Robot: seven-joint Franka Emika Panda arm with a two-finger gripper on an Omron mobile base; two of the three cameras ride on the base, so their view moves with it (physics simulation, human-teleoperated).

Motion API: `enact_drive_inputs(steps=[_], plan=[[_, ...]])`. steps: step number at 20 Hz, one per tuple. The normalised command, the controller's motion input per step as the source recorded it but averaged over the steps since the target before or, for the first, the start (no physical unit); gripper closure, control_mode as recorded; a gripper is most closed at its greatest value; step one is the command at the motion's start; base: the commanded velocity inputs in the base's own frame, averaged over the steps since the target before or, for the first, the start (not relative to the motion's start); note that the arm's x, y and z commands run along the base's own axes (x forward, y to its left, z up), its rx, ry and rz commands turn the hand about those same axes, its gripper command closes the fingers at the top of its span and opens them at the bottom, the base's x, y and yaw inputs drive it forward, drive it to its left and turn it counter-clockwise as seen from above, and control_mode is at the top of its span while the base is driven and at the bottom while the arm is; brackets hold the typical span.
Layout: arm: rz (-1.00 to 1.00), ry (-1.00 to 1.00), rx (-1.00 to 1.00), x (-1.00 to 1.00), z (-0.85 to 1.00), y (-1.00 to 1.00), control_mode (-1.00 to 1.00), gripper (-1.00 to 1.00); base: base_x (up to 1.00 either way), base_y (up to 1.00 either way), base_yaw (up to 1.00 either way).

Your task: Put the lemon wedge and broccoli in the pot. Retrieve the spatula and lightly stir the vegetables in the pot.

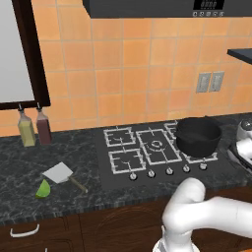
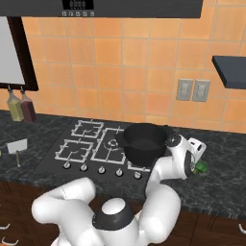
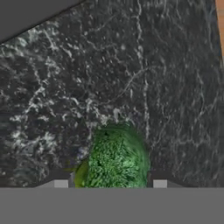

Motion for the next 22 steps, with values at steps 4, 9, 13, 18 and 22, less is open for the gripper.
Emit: enact_drive_inputs(steps=[4, 9, 13, 18, 22], plan=[[0.00, -0.03, 0.00, -0.68, 0.99, 0.23, -1.00, 1.00, 0.00, 0.00, 0.00], [0.02, -0.01, 0.02, -0.89, 1.00, 0.38, -1.00, 1.00, 0.00, 0.00, 0.00], [0.09, -0.05, 0.00, -0.55, 1.00, 0.91, -1.00, 1.00, 0.00, 0.00, 0.00], [0.16, 0.00, 0.00, -0.03, 1.00, 1.00, -1.00, 1.00, 0.00, 0.00, 0.00], [0.16, 0.08, 0.00, 0.05, 0.76, 1.00, -1.00, 1.00, 0.00, 0.00, 0.00]])
